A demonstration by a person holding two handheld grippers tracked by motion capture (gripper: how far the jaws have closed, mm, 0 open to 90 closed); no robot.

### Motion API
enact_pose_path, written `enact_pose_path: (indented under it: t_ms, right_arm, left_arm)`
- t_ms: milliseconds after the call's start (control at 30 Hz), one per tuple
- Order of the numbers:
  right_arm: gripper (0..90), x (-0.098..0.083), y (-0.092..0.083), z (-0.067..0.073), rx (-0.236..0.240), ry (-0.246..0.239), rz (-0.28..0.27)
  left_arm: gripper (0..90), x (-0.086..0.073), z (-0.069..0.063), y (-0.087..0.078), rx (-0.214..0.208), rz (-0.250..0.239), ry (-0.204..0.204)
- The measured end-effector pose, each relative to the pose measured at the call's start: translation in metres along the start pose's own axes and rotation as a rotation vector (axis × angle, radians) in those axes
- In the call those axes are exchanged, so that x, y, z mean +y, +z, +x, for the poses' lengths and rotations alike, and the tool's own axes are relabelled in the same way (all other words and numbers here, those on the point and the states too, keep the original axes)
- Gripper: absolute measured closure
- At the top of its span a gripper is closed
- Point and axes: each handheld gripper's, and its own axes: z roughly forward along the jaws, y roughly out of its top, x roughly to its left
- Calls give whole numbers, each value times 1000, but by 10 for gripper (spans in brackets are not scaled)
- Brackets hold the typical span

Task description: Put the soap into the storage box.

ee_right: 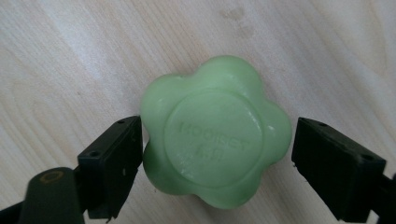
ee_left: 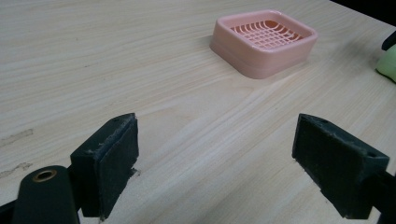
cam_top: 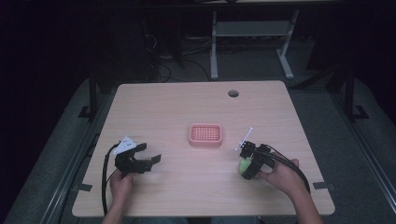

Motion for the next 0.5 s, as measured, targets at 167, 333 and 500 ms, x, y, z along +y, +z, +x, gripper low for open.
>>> enact_pose_path:
  t_ms: [167, 333, 500]
  right_arm:
    - [188, 3, 3, 2, 4, 6, 18]
    - [219, 6, 4, 3, 2, -6, 29]
    - [236, 7, 5, 4, 2, -6, 38]
  left_arm:
    - [144, 0, 0, 0, 1, 1, 3]
    - [143, 0, -1, 1, 1, -1, 4]
    - [143, 0, -1, 1, 1, -1, 4]
